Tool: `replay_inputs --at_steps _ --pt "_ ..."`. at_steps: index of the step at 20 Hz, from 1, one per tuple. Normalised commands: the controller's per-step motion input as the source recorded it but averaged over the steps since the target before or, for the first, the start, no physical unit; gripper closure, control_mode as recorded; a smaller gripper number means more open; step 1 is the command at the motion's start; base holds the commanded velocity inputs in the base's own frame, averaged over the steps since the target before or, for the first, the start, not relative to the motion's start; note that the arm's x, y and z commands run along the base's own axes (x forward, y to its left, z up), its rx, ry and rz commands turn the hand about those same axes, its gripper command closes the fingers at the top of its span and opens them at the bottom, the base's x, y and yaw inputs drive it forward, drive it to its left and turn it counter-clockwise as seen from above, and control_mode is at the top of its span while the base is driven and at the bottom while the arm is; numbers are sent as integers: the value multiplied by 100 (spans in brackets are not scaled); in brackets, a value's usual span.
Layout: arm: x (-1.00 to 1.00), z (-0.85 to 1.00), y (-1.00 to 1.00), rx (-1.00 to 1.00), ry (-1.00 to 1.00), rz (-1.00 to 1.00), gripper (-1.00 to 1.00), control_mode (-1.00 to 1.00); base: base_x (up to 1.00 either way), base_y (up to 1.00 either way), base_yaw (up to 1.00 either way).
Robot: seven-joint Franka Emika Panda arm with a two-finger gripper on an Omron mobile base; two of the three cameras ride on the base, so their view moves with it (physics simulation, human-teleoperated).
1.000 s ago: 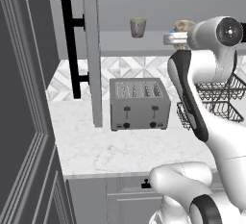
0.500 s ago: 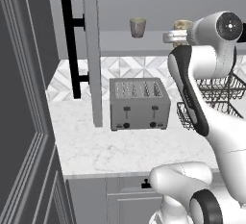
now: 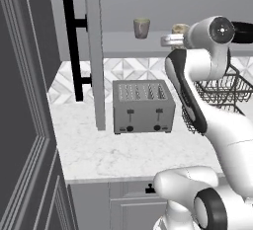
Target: Gather all objects into one cabinet and sort the glasses and bowls to opposite sides.
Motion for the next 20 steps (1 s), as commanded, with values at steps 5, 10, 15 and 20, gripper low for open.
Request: replay_inputs --at_steps 5,10,15,20 --pt "37 -13 8 0 1 0 100 -100 0 0 0" --pt "36 -9 5 0 1 0 100 -100 0 0 0" --pt "38 -3 3 0 0 0 100 -100 0 0 0" --pt "41 0 1 0 0 0 100 -100 0 0 0"
